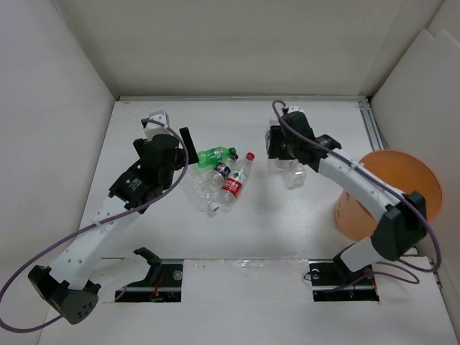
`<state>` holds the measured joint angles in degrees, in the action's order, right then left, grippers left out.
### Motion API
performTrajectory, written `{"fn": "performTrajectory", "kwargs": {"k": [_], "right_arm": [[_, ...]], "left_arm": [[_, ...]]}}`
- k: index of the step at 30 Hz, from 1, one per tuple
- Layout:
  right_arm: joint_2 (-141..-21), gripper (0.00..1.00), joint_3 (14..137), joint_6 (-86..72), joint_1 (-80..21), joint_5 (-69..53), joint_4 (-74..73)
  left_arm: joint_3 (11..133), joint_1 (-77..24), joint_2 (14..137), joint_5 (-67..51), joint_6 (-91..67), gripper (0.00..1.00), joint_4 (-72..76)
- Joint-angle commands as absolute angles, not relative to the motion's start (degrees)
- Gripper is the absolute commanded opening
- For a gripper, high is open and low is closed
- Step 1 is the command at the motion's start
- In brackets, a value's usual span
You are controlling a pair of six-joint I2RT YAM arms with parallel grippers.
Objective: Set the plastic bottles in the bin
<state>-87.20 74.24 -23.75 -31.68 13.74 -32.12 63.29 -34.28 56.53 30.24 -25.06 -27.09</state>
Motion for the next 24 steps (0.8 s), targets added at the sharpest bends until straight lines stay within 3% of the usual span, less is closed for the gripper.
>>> {"fn": "performTrajectory", "kwargs": {"k": [1, 10, 17, 24], "right_arm": [[-79.0, 0.00, 80.9, -22.5, -31.6, 18.5, -37.9], [-65.0, 0.00, 91.8, -18.6, -19.7, 22.4, -50.3], [-51.5, 0.01, 86.0, -19.9, -9.9, 27.8, -53.8], [-43.2, 0.04, 81.3, -22.6, -6.2, 30.7, -57.5]], "left_arm": [[62.8, -34.1, 56.4, 29.7, -24.4, 1.00, -26.5], [62.8, -34.1, 55.9, 28.7, -24.4, 1.00, -26.5], [62.8, -34.1, 55.4, 26.6, -23.9, 1.00, -25.4], [62.3, -34.1, 57.0, 22.2, -23.4, 1.00, -24.3]]}}
